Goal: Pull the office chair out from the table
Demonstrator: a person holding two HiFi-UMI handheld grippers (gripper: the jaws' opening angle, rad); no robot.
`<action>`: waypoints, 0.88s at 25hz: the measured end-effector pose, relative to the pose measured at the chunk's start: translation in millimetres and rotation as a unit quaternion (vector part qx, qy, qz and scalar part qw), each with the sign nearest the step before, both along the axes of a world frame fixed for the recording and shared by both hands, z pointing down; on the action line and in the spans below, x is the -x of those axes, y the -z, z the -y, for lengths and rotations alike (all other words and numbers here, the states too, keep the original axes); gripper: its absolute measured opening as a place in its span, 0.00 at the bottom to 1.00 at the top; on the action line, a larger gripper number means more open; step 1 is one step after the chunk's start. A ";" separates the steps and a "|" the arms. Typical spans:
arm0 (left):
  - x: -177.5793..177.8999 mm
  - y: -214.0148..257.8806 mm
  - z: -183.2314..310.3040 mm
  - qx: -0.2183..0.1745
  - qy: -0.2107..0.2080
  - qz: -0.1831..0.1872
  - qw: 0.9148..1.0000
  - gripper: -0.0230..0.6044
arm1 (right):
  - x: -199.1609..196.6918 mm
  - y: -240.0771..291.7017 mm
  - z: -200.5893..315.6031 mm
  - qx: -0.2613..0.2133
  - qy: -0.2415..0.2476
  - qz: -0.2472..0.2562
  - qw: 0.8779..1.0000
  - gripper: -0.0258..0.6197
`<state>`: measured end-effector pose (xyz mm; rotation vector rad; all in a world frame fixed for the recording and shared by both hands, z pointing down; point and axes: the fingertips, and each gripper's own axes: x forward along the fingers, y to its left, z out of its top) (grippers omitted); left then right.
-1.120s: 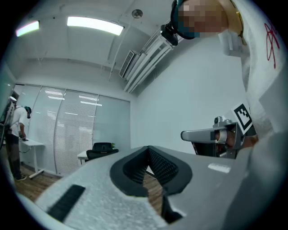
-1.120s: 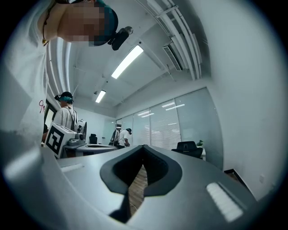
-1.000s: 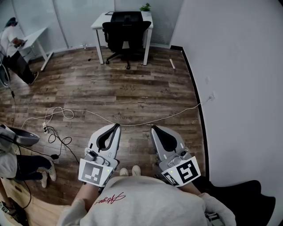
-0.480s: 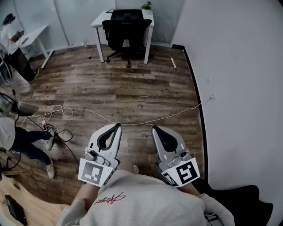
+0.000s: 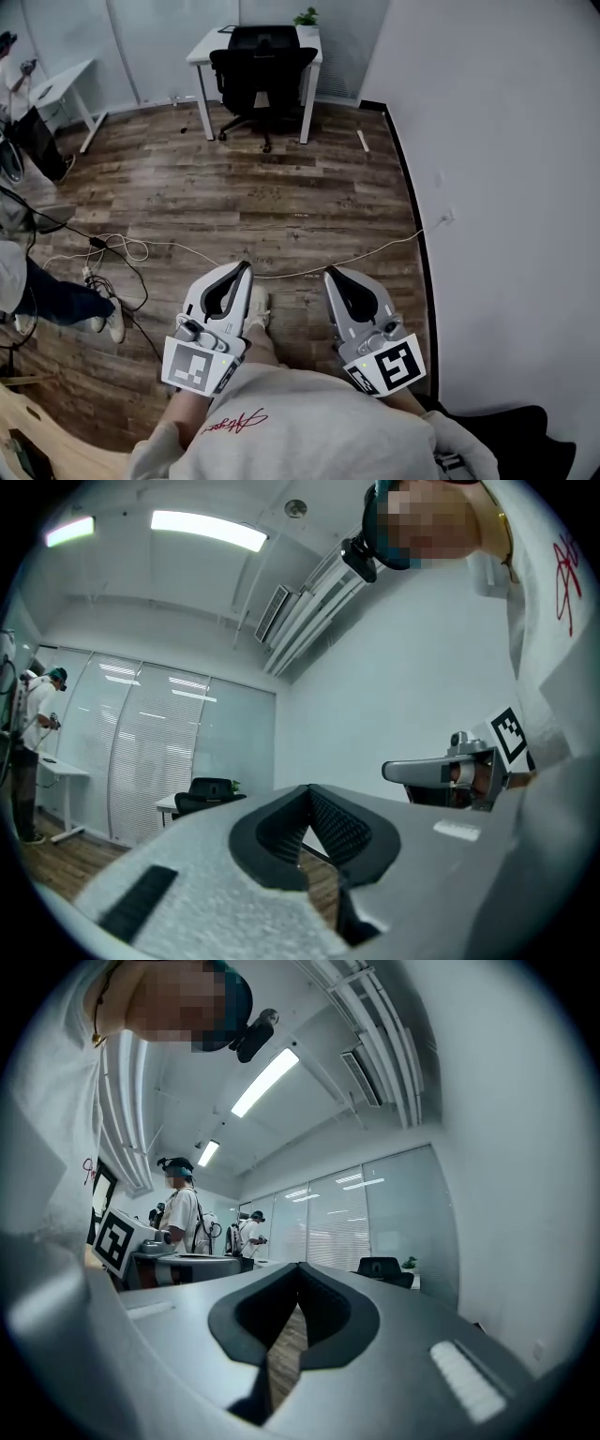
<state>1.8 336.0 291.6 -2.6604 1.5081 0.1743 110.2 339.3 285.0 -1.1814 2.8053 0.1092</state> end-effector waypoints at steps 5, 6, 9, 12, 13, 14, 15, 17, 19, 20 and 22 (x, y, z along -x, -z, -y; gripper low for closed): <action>16.7 6.2 57.1 -0.015 -0.001 -0.008 1.000 0.04 | 9.9 7.9 57.5 -0.016 -0.018 -0.011 1.000 0.04; 18.3 8.3 70.2 -0.019 -0.003 -0.001 1.000 0.04 | 13.0 10.5 71.1 -0.019 -0.022 -0.012 0.999 0.04; 20.8 10.8 109.5 -0.027 -0.015 0.021 0.999 0.04 | 22.4 18.6 112.6 -0.029 -0.035 -0.010 0.999 0.04; 29.8 10.4 158.0 -0.023 -0.029 0.021 0.999 0.04 | 33.6 22.1 157.2 -0.028 -0.041 -0.012 0.999 0.04; 35.1 10.8 176.5 -0.020 -0.030 0.013 0.999 0.04 | 38.8 27.6 172.9 -0.032 -0.042 -0.005 0.999 0.04; 40.0 11.0 193.8 -0.015 -0.031 0.003 0.999 0.04 | 43.3 32.2 187.8 -0.036 -0.042 0.001 0.998 0.04; 44.2 10.3 209.7 -0.010 -0.034 -0.003 0.999 0.04 | 46.4 34.1 202.2 -0.037 -0.043 0.002 0.998 0.04; 52.2 9.1 238.3 0.000 -0.041 0.003 0.999 0.04 | 51.2 31.3 230.3 -0.026 -0.045 -0.008 0.999 0.04; 61.0 13.7 264.7 0.000 -0.043 0.010 0.999 0.04 | 58.6 29.1 258.4 -0.016 -0.045 -0.019 0.999 0.04; 66.2 16.4 277.2 -0.002 -0.041 0.012 0.999 0.04 | 63.4 29.3 271.9 -0.014 -0.045 -0.022 0.999 0.04; 78.0 19.6 301.0 -0.003 -0.038 0.014 0.999 0.04 | 74.4 30.6 297.0 -0.013 -0.043 -0.024 0.999 0.04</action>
